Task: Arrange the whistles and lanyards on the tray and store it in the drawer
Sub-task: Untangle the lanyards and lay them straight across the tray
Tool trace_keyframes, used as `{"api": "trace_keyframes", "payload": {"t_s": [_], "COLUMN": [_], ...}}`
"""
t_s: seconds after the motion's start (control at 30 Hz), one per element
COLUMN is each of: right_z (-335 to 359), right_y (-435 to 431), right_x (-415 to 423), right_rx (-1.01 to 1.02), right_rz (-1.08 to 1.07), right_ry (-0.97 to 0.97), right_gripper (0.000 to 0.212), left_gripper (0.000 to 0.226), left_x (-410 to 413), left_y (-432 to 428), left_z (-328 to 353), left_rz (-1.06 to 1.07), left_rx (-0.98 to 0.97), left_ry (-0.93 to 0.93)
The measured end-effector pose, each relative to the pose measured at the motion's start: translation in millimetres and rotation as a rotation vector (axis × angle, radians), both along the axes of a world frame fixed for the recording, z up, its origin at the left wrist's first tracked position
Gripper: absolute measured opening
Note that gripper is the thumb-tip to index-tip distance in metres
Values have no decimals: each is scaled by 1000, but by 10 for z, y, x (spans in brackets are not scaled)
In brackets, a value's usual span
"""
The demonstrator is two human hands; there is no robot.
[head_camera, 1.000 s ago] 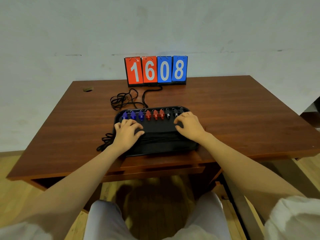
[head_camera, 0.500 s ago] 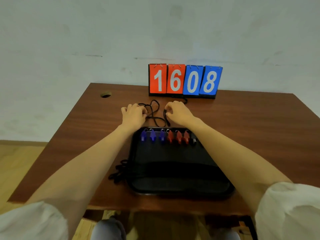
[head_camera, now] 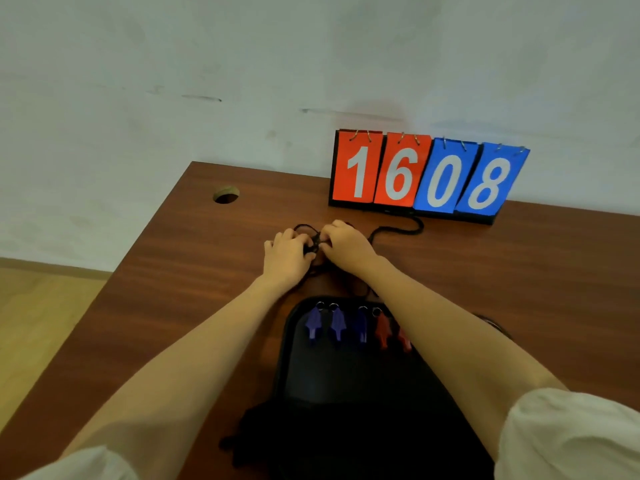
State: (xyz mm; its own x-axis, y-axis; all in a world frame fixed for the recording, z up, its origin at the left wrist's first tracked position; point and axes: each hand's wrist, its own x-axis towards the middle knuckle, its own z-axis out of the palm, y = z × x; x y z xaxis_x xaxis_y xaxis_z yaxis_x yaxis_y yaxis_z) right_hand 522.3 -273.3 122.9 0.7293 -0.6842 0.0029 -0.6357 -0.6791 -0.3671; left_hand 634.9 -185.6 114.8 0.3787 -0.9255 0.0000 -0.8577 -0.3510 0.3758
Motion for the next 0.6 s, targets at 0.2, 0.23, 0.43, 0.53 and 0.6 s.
{"api": "trace_keyframes", "payload": {"t_s": [0.2, 0.23, 0.43, 0.53, 0.6], "right_z": [-153, -161, -46, 158, 461], "right_y": [-32, -12, 65, 62, 106], "right_x": [59, 52, -106, -216, -274], "right_rx": [-95, -117, -333, -397, -289], "right_rz": [-108, -111, -92, -41, -13], "right_ry": [54, 68, 39, -93, -186], "right_gripper": [17, 16, 13, 6, 10], "left_gripper": [20, 19, 21, 30, 36], "left_x": [57, 53, 27, -37, -106], "left_y": [29, 47, 139, 190, 194], "left_z": [-101, -102, -13, 92, 237], "left_rz": [46, 56, 65, 81, 60], "left_rx": [-98, -106, -54, -73, -152], "left_ry": [25, 33, 74, 63, 114]}}
